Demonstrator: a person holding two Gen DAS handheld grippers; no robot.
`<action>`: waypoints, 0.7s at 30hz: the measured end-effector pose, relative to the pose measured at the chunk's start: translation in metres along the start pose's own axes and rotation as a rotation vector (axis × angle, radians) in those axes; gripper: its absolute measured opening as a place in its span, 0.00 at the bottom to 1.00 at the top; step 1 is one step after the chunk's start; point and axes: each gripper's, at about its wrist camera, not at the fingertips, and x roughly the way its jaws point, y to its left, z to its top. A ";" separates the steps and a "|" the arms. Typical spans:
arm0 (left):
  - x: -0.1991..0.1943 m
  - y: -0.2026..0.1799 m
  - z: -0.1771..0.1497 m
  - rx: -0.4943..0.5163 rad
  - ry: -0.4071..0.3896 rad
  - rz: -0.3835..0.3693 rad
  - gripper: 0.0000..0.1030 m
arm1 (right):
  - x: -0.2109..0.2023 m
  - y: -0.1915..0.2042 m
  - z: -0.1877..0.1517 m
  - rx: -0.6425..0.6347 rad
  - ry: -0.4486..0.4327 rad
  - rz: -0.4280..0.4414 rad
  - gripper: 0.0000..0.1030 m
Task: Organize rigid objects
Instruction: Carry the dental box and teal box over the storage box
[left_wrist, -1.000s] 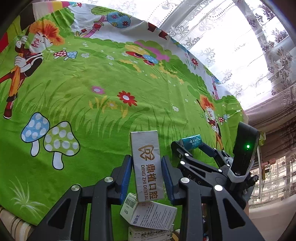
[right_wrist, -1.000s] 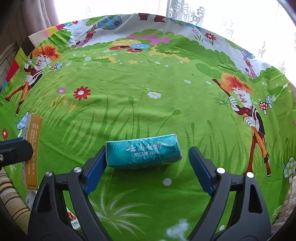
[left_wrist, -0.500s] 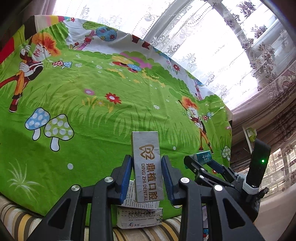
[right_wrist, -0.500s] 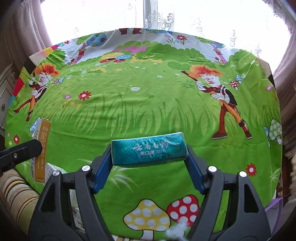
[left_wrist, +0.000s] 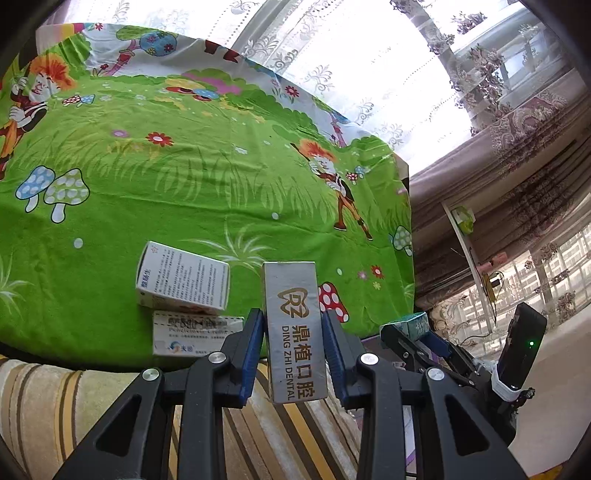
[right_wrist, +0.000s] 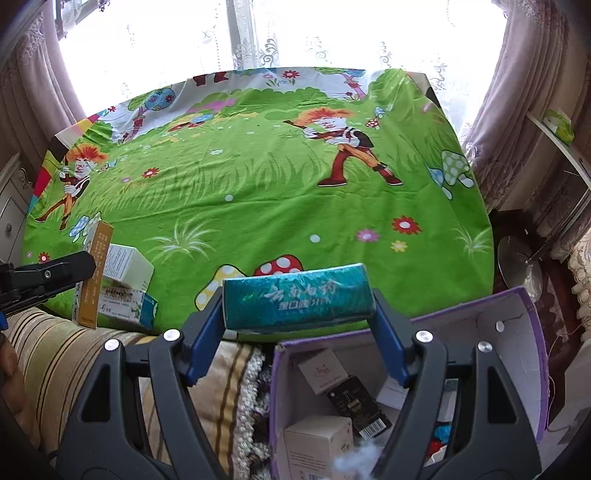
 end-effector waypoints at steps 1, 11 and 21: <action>-0.001 -0.004 -0.004 0.006 0.006 -0.010 0.33 | -0.005 -0.007 -0.005 0.010 0.003 -0.010 0.74; 0.006 -0.054 -0.049 0.109 0.101 -0.077 0.33 | -0.044 -0.055 -0.043 0.080 0.004 -0.055 0.74; 0.021 -0.103 -0.089 0.240 0.187 -0.117 0.33 | -0.061 -0.085 -0.076 0.133 0.009 -0.051 0.74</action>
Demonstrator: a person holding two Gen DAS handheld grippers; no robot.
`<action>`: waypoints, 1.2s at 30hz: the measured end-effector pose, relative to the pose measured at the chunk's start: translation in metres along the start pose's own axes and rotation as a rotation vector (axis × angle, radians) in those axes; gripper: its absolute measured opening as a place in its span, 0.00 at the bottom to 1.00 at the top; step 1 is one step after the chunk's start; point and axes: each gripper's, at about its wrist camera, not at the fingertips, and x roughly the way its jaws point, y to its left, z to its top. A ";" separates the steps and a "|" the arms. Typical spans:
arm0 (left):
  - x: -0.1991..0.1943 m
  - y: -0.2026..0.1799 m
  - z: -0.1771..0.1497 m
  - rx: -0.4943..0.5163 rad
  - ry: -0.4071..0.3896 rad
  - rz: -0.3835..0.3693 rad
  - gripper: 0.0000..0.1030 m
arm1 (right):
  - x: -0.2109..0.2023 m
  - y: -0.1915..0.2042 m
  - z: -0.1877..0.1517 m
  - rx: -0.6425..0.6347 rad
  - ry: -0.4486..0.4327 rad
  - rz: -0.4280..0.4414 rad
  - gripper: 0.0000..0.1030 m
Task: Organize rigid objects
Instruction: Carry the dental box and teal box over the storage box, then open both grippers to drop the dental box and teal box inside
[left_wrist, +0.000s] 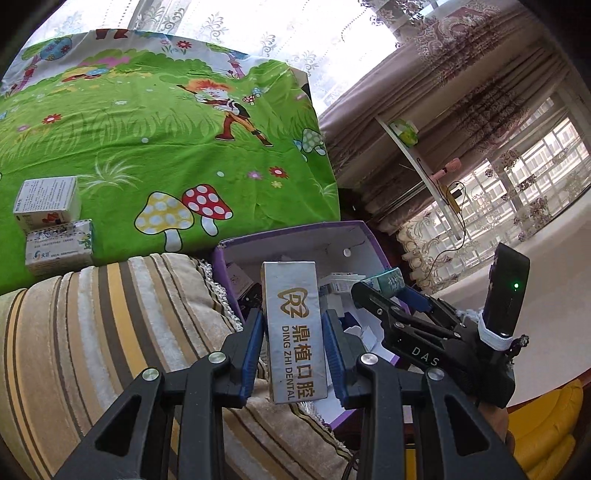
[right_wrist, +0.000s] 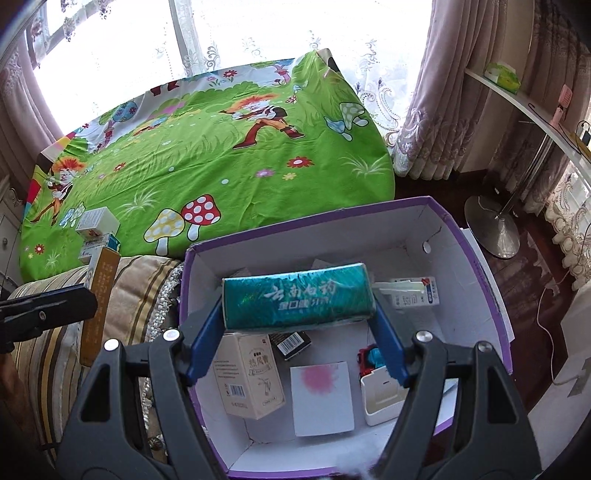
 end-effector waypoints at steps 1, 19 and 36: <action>0.002 -0.004 -0.001 0.008 0.004 0.000 0.33 | -0.001 -0.004 -0.001 0.010 -0.001 -0.002 0.74; 0.022 -0.026 0.006 0.051 0.027 -0.018 0.34 | -0.012 -0.028 0.003 0.069 -0.041 -0.011 0.79; 0.016 -0.014 0.009 0.002 0.025 -0.032 0.57 | -0.013 -0.014 0.004 0.019 -0.047 -0.004 0.79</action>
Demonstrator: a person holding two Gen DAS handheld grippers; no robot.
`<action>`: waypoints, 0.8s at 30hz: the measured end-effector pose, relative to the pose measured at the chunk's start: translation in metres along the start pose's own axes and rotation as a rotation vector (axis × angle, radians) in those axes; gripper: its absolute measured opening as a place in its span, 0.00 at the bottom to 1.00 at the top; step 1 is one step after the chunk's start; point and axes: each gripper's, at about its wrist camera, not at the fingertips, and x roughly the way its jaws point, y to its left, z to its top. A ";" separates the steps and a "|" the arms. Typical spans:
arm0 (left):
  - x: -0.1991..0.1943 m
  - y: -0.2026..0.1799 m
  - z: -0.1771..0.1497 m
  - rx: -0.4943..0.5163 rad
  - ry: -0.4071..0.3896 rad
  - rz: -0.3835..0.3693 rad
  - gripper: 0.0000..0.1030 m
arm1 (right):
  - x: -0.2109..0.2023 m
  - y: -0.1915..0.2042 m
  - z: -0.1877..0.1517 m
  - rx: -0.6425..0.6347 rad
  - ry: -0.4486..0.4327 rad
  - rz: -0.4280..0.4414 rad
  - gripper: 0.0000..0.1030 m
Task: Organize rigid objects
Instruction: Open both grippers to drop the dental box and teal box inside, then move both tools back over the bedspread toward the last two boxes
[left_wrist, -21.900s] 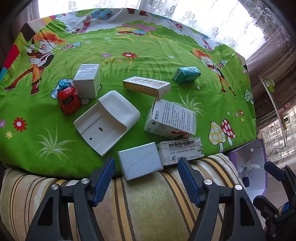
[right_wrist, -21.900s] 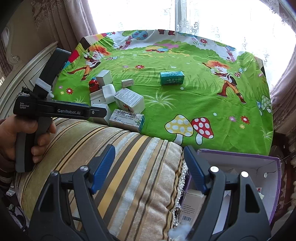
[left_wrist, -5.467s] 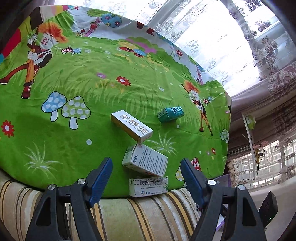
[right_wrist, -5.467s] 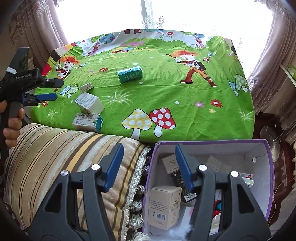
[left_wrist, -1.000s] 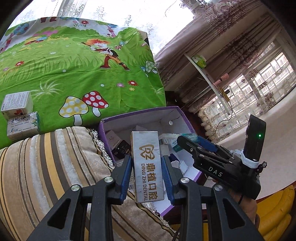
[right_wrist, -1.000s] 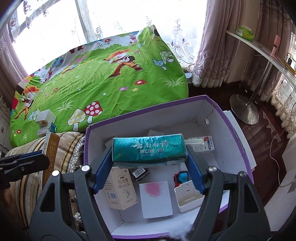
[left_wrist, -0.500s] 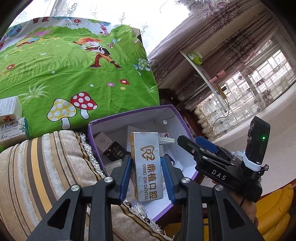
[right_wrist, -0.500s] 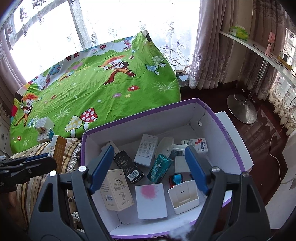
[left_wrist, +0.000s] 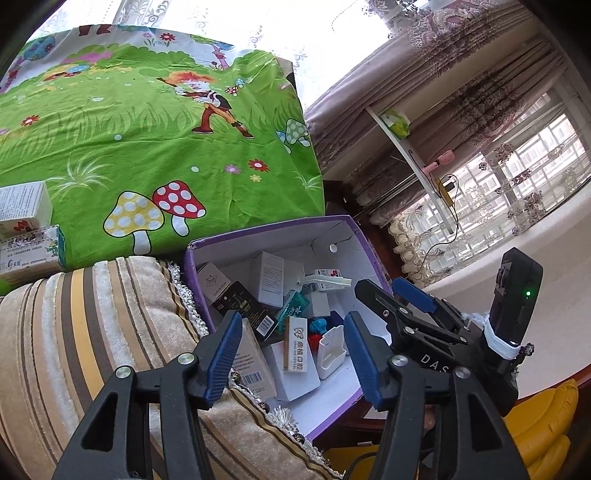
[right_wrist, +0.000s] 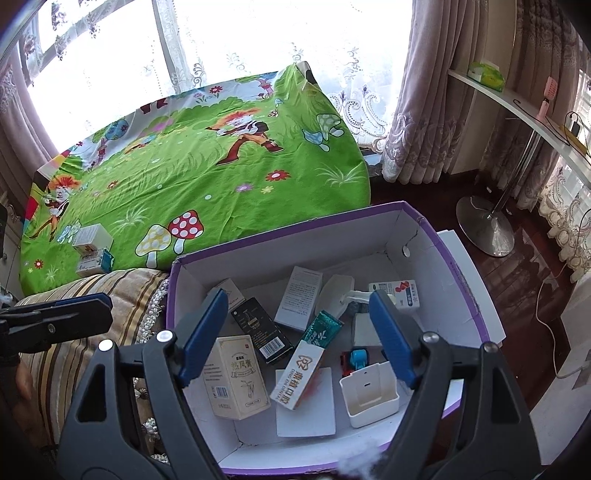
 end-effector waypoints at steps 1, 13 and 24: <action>-0.002 -0.001 0.000 0.006 -0.004 0.007 0.57 | -0.001 0.001 0.000 0.001 -0.002 0.008 0.79; -0.050 0.000 0.002 0.136 -0.217 0.201 0.71 | -0.018 0.025 0.010 -0.048 -0.071 -0.020 0.91; -0.085 0.064 0.006 0.059 -0.190 0.251 0.73 | -0.022 0.083 0.012 -0.166 -0.115 -0.061 0.93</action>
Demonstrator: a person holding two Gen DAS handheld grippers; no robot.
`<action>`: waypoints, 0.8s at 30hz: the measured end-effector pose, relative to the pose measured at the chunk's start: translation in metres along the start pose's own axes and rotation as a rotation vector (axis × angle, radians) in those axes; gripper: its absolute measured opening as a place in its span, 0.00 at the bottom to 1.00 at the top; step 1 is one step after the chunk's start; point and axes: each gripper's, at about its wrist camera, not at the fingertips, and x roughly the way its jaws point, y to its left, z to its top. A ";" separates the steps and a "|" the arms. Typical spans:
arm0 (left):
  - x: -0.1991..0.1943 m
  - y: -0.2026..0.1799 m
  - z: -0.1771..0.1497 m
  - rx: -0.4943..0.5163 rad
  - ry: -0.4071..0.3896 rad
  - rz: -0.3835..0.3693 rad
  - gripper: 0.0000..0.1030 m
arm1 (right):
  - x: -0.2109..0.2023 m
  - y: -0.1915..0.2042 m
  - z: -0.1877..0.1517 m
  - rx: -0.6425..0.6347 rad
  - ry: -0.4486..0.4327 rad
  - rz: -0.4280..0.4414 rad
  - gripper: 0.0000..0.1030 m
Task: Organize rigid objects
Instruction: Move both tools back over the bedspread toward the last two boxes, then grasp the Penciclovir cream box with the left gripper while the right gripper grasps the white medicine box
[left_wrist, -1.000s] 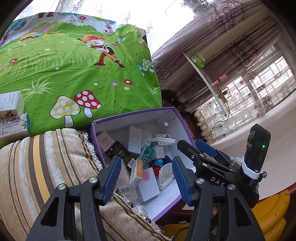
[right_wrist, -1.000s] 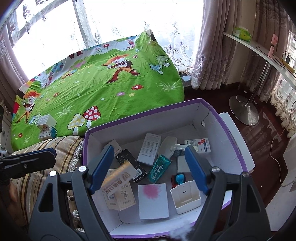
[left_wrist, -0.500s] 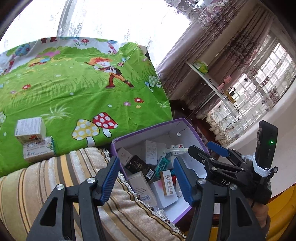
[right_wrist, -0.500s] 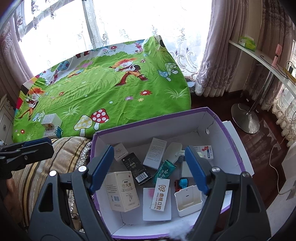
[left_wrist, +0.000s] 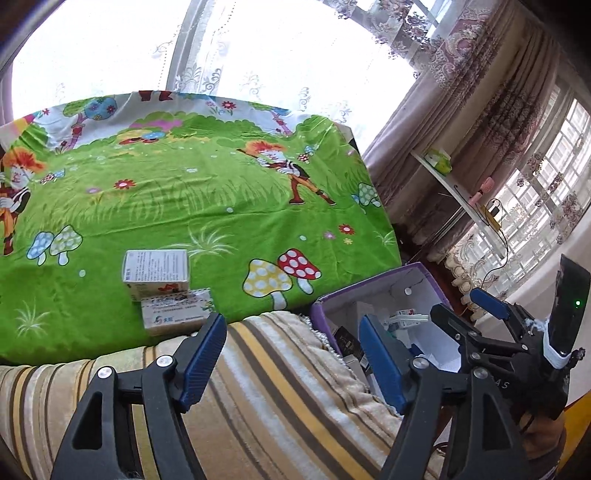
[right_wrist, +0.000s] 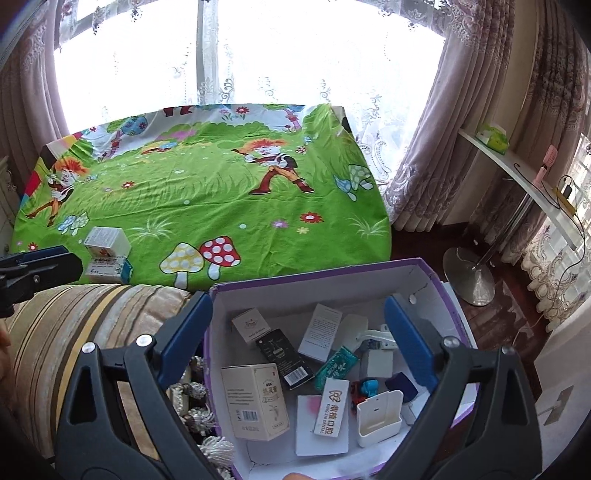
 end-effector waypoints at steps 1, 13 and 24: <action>-0.001 0.008 -0.001 -0.012 0.010 0.006 0.73 | 0.000 0.005 0.000 -0.011 0.001 0.014 0.93; 0.028 0.065 -0.005 -0.199 0.173 0.121 0.73 | 0.010 0.046 -0.008 -0.078 0.045 0.206 0.93; 0.089 0.078 0.015 -0.254 0.325 0.223 0.83 | 0.016 0.041 -0.007 -0.053 0.055 0.230 0.93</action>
